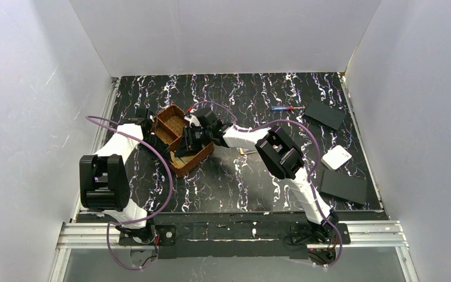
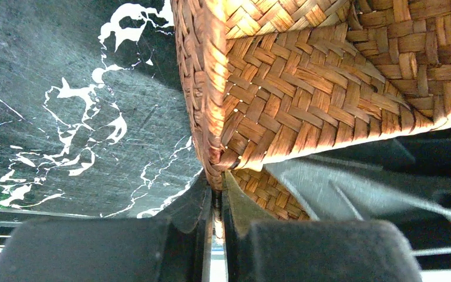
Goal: Put the credit cards into the card holder
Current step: Pick up the credit card from the storage box.
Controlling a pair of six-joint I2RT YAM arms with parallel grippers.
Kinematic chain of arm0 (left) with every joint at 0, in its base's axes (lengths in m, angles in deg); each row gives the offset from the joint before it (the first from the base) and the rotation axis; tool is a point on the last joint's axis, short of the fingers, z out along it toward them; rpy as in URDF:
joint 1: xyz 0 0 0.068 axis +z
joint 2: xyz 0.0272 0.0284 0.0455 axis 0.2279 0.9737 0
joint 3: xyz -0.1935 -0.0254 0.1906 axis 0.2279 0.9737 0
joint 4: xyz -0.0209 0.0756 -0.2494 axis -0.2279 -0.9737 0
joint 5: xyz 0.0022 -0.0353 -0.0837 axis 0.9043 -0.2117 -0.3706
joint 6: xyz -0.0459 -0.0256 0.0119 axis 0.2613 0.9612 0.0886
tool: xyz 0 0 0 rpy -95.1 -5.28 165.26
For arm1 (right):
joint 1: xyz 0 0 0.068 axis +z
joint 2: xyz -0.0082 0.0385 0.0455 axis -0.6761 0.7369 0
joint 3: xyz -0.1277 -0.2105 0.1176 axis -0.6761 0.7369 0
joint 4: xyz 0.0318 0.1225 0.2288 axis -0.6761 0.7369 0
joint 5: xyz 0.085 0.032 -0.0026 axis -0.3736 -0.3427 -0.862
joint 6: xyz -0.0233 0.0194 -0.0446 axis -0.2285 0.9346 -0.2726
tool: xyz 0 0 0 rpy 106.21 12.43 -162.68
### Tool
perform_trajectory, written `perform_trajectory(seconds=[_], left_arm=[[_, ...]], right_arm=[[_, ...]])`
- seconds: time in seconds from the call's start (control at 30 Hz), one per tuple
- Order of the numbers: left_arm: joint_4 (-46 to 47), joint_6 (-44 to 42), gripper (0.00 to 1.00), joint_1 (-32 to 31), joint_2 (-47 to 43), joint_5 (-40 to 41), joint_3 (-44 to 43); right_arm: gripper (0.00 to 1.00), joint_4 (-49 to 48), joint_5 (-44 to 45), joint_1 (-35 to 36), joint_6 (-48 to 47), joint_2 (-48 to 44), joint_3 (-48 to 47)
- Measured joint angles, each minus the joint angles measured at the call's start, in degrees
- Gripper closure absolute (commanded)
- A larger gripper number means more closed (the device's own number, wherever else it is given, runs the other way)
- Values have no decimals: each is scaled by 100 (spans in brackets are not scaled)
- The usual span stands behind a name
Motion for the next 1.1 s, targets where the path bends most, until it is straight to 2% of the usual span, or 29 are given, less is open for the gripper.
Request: perform_trajectory(seconds=[0.13, 0.2, 0.47, 0.63, 0.8, 0.9, 0.97, 1.03, 1.1], left_arm=[[61, -9, 100, -7, -9, -33, 20], [59, -35, 100, -15, -9, -35, 26], [116, -48, 100, -11, -44, -55, 66], [184, -55, 100, -24, -76, -120, 107], [210, -72, 100, -61, -81, -157, 118], [203, -76, 100, -63, -98, -138, 125], [175, -68, 88, -61, -111, -98, 129], [107, -17, 64, -37, -168, -26, 162], [-87, -4, 51, 7, -201, 70, 199]], right_arm=[[70, -302, -275, 90, 350, -101, 70], [65, -400, -291, 170, 407, -149, 120], [61, -50, -138, 166, 144, -188, 153], [76, 470, 33, 205, -256, -188, 90], [99, 752, 133, 284, -516, -186, -33], [99, 1355, 389, 254, -866, -184, -334], [99, 1805, 487, 251, -1069, -186, -673], [99, 2170, 588, 229, -1226, -258, -907], [99, 2216, 588, 157, -1233, -437, -907]])
